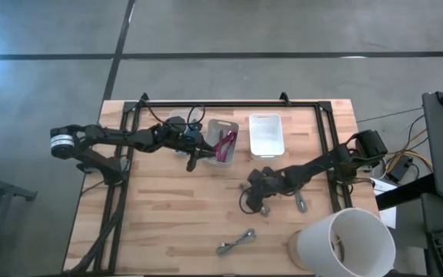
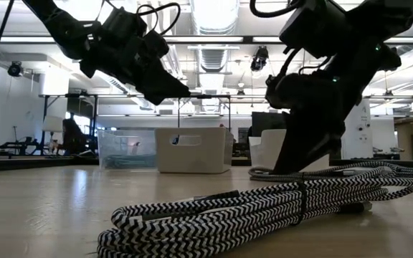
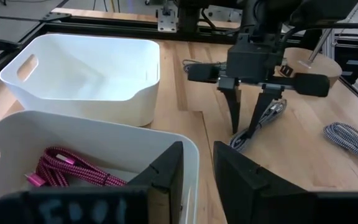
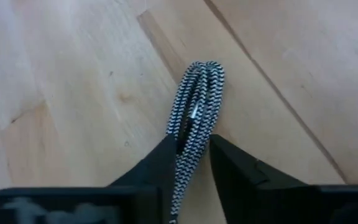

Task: Pick & Place USB Port
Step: Put the top left white charger cable into the white bin

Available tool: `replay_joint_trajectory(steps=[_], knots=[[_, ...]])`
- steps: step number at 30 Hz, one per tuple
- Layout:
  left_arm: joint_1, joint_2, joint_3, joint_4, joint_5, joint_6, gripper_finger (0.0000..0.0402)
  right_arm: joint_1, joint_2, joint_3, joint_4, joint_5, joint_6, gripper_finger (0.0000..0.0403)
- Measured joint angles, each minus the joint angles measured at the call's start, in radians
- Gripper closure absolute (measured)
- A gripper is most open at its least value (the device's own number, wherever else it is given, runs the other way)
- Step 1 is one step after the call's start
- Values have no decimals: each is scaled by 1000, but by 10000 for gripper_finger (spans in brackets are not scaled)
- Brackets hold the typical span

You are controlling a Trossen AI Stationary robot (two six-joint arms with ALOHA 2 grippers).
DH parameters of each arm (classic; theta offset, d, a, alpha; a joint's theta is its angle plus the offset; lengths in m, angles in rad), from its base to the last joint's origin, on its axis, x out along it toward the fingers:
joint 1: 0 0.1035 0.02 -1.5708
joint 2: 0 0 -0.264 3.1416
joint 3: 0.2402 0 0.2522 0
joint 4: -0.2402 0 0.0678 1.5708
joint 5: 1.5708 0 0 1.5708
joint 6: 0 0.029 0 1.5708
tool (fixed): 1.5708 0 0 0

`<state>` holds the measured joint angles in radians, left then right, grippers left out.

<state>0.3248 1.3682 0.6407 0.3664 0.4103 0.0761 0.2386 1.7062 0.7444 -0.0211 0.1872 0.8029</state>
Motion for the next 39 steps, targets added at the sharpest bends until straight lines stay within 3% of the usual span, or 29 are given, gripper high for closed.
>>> replay_joint_trajectory(steps=[6, 13, 19, 26, 28, 33, 39], knots=[[0, 0, 0, 0, 0, -1, 312, 0, -9, 0, 2, -17, 14, 384], [0, 0, 0, 0, -1, -1, 312, -5, -109, -1, -4, 4, 0, 388], [0, 0, 0, 0, -4, -1, 312, -12, -272, -1, -13, 228, -95, 389], [0, 0, 0, 0, -8, -1, 312, -28, -476, -2, -33, 679, -238, 389], [0, 0, 0, 0, -8, -1, 312, -43, -517, -2, -34, 761, -277, 390], [0, 0, 0, 0, -8, -1, 312, -115, -584, -7, -32, 782, -340, 390], [0, 0, 0, 0, -8, -1, 312, -237, -573, -30, -34, 764, -351, 390]])
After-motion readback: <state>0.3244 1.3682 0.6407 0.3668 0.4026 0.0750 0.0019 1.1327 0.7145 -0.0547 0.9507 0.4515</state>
